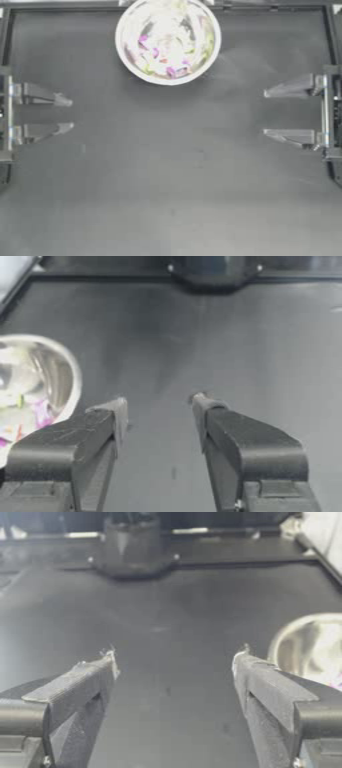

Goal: Put candies in bowl

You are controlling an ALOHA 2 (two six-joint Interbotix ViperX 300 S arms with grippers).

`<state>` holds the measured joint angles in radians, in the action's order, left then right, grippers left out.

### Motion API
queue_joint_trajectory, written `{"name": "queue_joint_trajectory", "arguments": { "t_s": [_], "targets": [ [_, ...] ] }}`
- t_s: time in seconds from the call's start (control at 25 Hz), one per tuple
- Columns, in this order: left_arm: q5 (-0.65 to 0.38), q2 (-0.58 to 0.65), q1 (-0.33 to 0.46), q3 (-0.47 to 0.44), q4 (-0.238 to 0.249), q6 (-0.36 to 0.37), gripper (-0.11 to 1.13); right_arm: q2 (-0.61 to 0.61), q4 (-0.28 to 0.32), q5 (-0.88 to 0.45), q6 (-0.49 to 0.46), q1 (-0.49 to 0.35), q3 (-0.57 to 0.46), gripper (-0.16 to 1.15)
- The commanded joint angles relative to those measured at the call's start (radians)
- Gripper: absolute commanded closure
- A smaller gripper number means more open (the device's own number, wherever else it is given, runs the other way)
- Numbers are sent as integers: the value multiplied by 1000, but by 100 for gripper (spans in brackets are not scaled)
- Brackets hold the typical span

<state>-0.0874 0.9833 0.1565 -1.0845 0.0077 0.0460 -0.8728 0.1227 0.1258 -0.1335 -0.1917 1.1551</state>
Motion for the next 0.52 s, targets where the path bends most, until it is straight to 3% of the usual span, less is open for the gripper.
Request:
{"name": "queue_joint_trajectory", "arguments": {
  "t_s": [0.04,0.52],
  "targets": [
    [2,14,0,0,-2,0,20,2,2,2,2,-2,-12,-1],
    [-15,86,0,-38,-2,0,20,-40,-6,2,0,-2,8,-1]
  ]
}}
